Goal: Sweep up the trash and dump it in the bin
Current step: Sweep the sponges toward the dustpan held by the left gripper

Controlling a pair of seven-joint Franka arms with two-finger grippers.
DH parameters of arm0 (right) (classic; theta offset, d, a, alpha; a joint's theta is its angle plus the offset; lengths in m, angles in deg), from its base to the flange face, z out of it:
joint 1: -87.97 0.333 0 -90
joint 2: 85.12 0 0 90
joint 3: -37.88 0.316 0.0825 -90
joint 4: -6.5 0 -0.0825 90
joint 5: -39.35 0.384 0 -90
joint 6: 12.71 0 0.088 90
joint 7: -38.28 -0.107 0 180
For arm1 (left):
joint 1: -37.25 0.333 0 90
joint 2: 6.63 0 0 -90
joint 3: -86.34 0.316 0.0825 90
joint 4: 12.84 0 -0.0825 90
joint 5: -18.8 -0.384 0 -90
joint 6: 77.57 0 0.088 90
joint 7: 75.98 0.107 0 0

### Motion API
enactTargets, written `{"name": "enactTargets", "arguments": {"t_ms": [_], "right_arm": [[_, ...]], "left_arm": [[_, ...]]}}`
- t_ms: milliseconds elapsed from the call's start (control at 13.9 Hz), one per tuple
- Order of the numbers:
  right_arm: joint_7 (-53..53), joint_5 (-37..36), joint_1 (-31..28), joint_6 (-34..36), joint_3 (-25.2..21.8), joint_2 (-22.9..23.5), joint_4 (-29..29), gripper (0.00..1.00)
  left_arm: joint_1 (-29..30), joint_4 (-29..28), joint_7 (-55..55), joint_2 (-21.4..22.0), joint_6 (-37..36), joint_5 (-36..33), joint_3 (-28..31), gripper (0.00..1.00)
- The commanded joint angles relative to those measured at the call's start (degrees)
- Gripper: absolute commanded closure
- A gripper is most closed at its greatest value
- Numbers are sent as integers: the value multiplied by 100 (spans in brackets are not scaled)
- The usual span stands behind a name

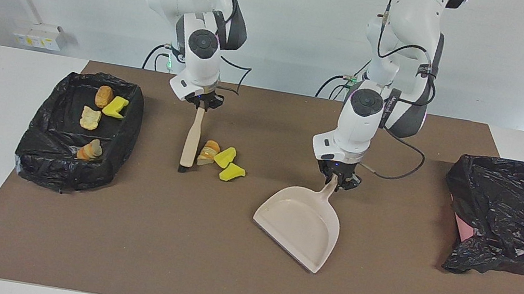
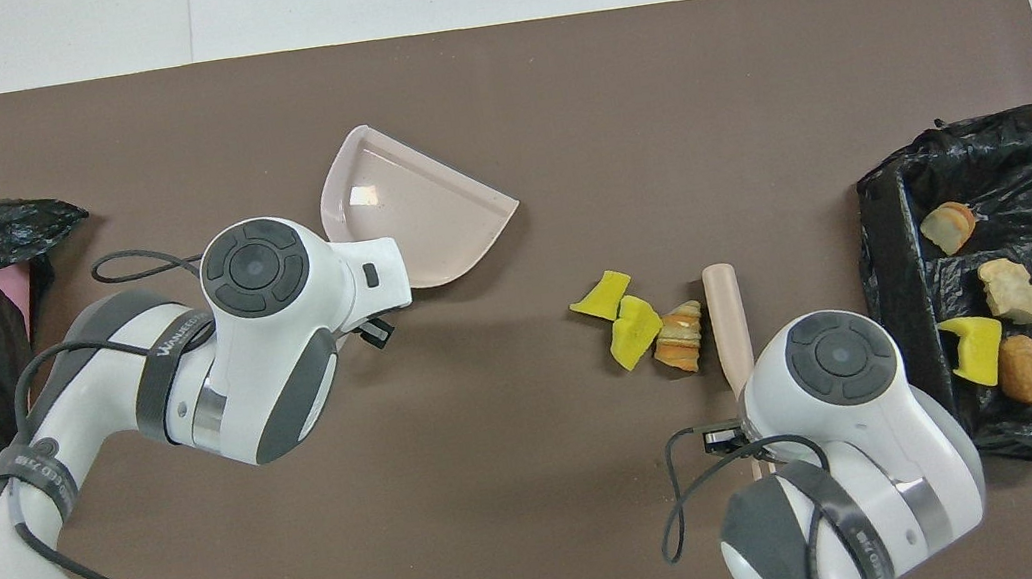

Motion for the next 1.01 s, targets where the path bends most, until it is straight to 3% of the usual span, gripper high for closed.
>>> {"name": "enactTargets", "arguments": {"t_ms": [0,216,577,938], "right_arm": [[-109,163,180,-77,16,-5,-18,100],[-4,163,146,-86,7,12,-18,100],[232,163,-135,-121,-2,82,-26,100],[215,180,-48,-445,24,328,-18,100]], "left_arm": [[77,-82,1311,206,-240,83,18,100],[279,339,2052,223,-793,83,35,100],[526,560,4522,320,-1304,-13,79,100],[-97,245,4596,417,-884,-382,70,100]]}}
